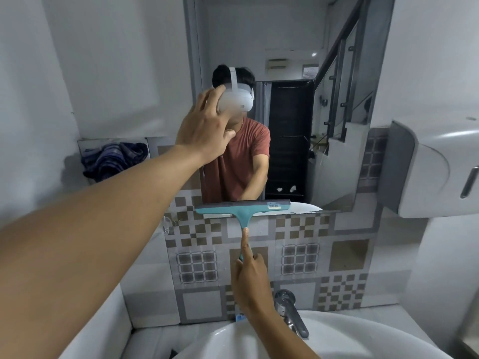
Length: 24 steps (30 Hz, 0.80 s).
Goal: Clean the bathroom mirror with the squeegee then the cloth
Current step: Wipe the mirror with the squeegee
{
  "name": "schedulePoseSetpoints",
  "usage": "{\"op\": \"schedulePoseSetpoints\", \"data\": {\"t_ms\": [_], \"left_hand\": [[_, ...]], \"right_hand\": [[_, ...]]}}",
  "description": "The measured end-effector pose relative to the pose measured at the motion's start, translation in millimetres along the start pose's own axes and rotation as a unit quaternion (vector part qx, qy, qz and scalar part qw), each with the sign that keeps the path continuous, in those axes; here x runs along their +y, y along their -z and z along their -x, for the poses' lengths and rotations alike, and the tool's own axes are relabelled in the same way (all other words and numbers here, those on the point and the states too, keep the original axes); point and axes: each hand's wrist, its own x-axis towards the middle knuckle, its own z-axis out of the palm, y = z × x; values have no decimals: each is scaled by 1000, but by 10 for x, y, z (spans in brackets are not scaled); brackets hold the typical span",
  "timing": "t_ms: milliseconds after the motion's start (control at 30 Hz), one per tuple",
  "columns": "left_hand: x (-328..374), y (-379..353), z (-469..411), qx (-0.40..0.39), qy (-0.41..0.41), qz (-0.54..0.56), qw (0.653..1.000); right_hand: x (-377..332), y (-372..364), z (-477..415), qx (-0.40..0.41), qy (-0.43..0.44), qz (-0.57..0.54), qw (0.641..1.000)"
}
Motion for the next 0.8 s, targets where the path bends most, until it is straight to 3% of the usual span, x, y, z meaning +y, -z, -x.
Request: {"op": "schedulePoseSetpoints", "data": {"t_ms": [300, 800], "left_hand": [[17, -25, 71, 11, 5, 7, 1000], [61, -93, 178, -6, 10, 11, 1000]], "right_hand": [[78, 28, 100, -27, -23, 76, 997], [5, 217, 272, -90, -48, 59, 993]]}}
